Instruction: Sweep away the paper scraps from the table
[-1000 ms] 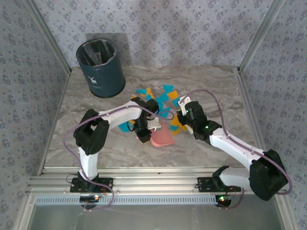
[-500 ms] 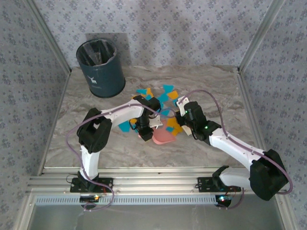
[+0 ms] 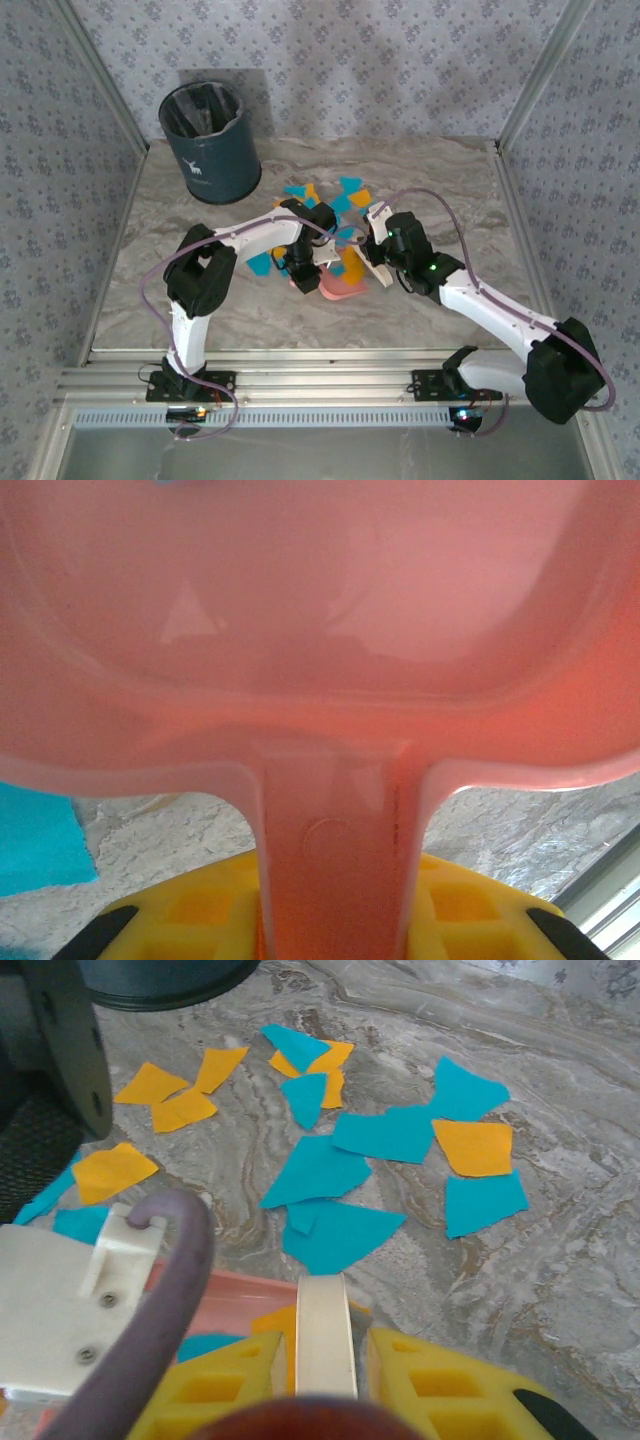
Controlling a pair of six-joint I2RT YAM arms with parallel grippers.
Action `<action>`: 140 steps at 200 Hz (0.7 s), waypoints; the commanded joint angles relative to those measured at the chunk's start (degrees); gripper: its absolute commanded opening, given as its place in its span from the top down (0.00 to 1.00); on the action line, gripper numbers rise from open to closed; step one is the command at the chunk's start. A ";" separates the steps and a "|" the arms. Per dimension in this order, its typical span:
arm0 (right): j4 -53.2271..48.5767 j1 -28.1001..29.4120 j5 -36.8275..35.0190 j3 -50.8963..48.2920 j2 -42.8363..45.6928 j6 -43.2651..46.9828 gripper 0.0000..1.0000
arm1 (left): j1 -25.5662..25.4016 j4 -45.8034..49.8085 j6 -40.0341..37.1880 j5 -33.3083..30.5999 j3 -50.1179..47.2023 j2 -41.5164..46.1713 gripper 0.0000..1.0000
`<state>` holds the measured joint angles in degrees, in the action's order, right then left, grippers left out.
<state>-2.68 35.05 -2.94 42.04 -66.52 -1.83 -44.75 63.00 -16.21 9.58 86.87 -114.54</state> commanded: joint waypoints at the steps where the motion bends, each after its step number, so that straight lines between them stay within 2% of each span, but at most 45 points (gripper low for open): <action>1: -3.18 0.63 3.37 2.47 2.15 -1.10 1.00 | 0.04 1.62 1.17 -0.93 0.88 -1.03 1.00; 52: -7.59 0.72 1.54 3.42 5.63 0.42 1.00 | 0.14 1.48 1.27 -1.43 0.41 -0.95 1.00; 96: -4.82 0.69 -8.03 1.81 8.39 0.09 1.00 | 0.11 1.52 1.14 -1.51 0.27 -0.69 1.00; 140: 1.29 0.50 -16.31 1.54 4.52 -0.12 1.00 | 0.19 0.82 0.91 -1.57 -0.51 0.62 1.00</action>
<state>-6.63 35.40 -12.58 42.89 -59.94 -1.96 -44.75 62.98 -15.97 9.37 86.85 -114.54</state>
